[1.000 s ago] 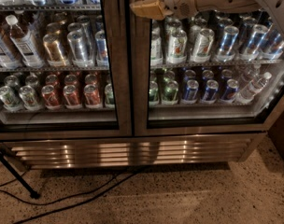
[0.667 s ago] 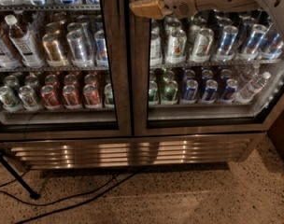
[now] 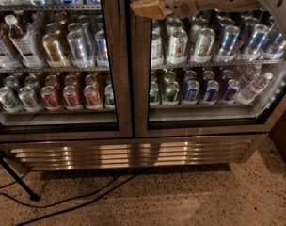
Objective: Open right fridge door
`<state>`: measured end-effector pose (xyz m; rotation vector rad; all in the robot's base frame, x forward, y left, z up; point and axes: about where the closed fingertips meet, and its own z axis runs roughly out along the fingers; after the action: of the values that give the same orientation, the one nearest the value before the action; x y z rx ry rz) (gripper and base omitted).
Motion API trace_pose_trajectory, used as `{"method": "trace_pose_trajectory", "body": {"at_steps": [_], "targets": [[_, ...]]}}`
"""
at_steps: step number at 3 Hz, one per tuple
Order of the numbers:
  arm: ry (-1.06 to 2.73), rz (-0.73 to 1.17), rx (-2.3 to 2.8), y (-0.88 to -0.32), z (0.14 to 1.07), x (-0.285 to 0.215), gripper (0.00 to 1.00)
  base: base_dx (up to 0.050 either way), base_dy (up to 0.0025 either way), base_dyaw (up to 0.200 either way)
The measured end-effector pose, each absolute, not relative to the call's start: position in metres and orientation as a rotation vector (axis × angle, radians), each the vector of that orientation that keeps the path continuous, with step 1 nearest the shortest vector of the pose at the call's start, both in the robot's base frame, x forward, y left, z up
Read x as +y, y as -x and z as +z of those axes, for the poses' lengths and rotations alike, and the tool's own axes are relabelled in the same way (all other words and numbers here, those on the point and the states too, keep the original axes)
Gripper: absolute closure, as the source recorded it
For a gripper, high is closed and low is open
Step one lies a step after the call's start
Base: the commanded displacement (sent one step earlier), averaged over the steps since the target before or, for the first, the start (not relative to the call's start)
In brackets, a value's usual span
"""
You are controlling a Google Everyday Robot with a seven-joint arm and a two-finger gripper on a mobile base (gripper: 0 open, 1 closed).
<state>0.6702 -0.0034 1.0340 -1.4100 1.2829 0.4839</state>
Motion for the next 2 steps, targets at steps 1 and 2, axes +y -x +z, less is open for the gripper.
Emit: {"method": "trace_pose_trajectory", "body": {"at_steps": [1, 2], "targets": [[1.400, 0.467, 1.298, -0.6682, 1.0339, -0.0025, 1.00, 0.000, 0.00000, 0.000], [1.400, 0.467, 1.298, -0.6703, 1.0339, -0.0032, 1.00, 0.000, 0.00000, 0.000]]}}
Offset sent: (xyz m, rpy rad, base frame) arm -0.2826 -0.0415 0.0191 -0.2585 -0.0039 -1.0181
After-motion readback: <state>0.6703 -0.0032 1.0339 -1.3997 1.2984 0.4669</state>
